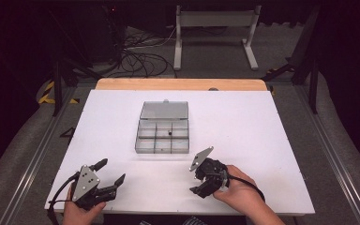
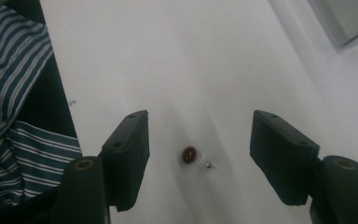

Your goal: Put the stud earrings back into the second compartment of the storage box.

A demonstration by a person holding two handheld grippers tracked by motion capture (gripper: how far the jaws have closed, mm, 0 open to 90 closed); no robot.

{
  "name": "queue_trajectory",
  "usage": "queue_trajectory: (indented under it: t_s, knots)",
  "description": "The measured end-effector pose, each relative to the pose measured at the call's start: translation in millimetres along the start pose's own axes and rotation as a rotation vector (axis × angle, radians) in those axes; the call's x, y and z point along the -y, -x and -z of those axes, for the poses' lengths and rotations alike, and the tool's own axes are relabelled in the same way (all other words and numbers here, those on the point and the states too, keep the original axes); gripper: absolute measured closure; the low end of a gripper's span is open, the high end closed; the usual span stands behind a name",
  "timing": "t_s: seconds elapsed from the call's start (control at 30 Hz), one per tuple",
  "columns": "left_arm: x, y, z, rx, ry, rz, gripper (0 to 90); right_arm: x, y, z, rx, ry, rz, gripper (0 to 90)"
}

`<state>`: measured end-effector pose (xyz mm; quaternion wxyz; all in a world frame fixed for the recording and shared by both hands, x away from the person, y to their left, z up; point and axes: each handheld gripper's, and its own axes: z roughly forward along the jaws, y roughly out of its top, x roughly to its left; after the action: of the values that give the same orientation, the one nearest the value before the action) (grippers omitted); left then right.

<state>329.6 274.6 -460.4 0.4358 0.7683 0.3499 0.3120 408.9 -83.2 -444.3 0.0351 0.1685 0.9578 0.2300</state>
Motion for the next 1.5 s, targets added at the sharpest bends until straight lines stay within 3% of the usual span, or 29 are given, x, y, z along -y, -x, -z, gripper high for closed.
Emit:
queue_trajectory:
  t_s: [0.33, 0.57, 0.6, 0.87, 1.13, 1.5]
  knots:
    - [0.1, 0.5, -1.2, 0.004, -0.007, -0.005, 23.4, 2.6, 2.1, -10.7, -0.018, -0.083, 0.001, 53.0]
    - [0.0, 1.2, -1.7, 0.006, -0.012, -0.008, 23.4, -0.3, -0.4, -17.4, -0.003, -0.152, 0.051, 66.2]
    - [0.1, 1.0, -1.7, 0.007, -0.011, -0.007, 23.4, -0.7, -2.0, -17.5, 0.0, -0.15, 0.036, 67.3]
    - [0.0, 0.9, -1.3, 0.005, -0.009, -0.008, 23.4, -2.4, -2.2, -17.4, 0.016, -0.169, 0.072, 75.8]
    - [0.0, 0.7, -1.1, 0.001, -0.009, -0.007, 23.4, -2.6, -3.1, -16.7, 0.013, -0.155, 0.072, 77.0]
    - [0.0, 0.0, -0.6, -0.003, -0.005, -0.005, 23.4, -16.5, 1.2, 3.4, 0.02, -0.053, 0.057, 77.0]
